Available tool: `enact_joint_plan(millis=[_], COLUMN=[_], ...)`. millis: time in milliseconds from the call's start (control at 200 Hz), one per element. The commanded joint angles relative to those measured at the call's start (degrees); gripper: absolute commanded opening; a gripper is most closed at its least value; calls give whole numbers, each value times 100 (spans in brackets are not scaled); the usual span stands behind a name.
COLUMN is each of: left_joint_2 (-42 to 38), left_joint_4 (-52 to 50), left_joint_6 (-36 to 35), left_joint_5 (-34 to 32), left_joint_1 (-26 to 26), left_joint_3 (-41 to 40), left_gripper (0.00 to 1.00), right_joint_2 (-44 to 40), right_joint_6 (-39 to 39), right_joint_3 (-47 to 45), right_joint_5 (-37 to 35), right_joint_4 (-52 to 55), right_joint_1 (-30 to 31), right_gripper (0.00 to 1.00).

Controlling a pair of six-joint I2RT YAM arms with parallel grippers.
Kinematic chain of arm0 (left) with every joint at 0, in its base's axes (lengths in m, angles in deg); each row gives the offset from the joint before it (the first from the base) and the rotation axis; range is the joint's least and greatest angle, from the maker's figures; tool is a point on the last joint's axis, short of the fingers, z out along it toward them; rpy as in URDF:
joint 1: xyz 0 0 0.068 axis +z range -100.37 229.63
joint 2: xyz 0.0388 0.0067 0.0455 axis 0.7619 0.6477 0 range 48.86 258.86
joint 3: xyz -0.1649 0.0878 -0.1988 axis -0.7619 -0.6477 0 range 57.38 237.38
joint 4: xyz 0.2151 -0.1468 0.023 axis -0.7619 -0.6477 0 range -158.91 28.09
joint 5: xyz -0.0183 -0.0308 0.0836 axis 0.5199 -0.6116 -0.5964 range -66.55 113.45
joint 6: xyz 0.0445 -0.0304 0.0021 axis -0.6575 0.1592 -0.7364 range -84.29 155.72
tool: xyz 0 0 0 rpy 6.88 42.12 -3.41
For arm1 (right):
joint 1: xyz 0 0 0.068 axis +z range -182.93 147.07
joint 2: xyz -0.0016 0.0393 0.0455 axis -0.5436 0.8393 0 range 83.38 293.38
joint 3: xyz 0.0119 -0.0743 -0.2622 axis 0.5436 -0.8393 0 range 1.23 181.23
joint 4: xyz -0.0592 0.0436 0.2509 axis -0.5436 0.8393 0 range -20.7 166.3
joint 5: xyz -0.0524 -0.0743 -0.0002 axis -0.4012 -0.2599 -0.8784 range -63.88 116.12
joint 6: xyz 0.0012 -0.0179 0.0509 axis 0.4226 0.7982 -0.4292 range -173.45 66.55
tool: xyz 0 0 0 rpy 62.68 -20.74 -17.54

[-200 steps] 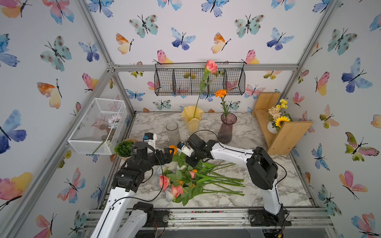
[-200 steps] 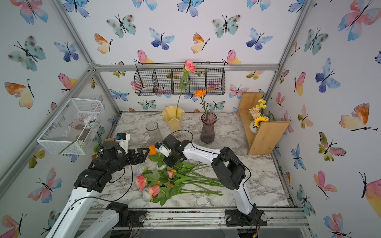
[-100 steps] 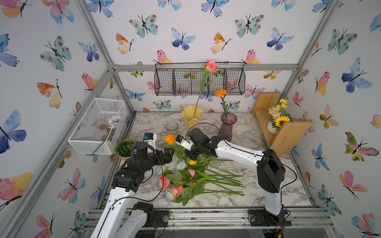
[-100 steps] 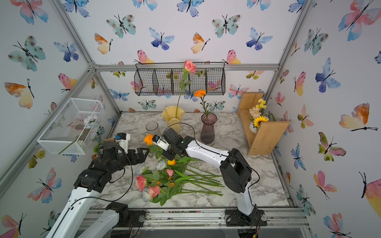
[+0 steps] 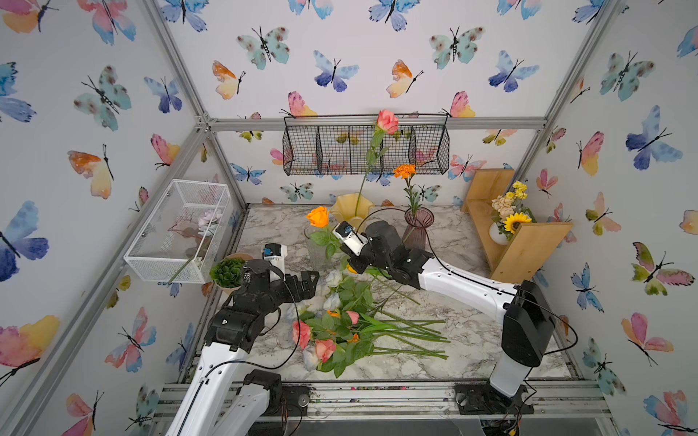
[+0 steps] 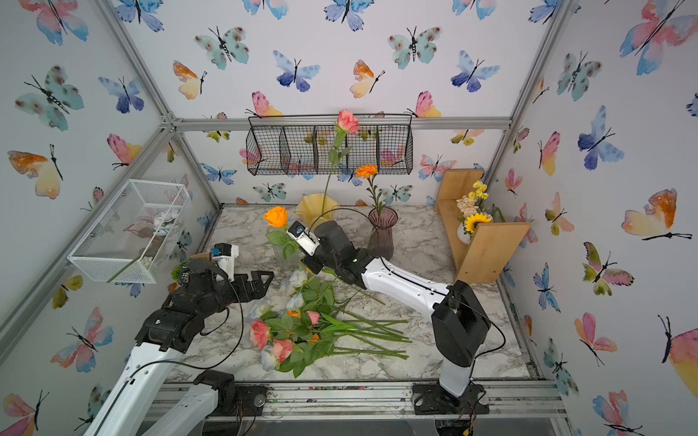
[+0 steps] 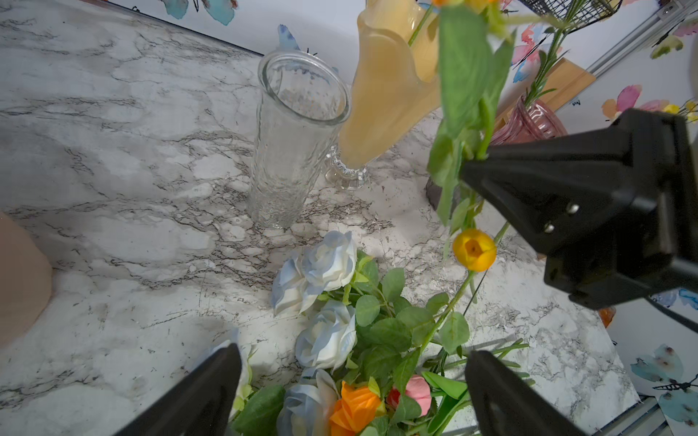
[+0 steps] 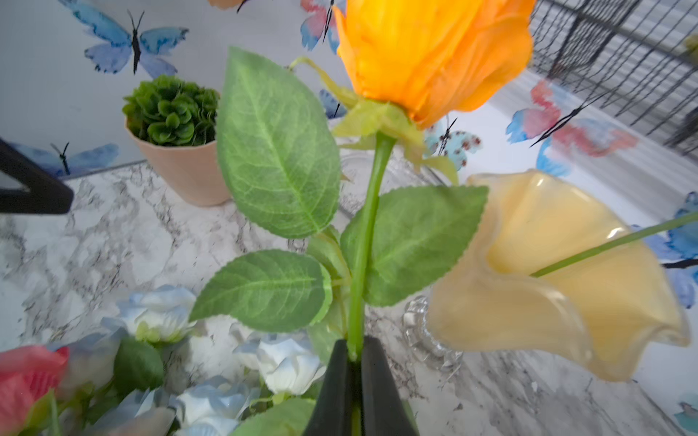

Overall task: Arrange the flowers in different vases according to their colors
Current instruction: Pick up the flower at the center of the board, then insert the flower into the vase.

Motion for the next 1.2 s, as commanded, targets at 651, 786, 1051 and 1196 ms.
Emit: enact_joint_plan(millis=[651, 786, 1051, 1196], left_joint_2=[-78, -84, -88, -80], left_joint_4=[86, 87, 87, 87], left_joint_6=[18, 18, 13, 17], left_joint_5=[-72, -73, -64, -73], left_joint_1=[-28, -28, -26, -28], left_joint_3=[-24, -24, -24, -24], left_gripper=[99, 99, 99, 99], right_joint_2=[-319, -495, -1019, -1322], right_joint_6=[-459, -570, -675, -516], right_joint_3=[871, 1071, 1297, 1196], right_joint_5=[-146, -249, -548, -867], right_joint_4=[-1401, -1473, -1582, -1929], right_joint_1=[-268, -286, -343, -420], right_gripper=[3, 3, 3, 3])
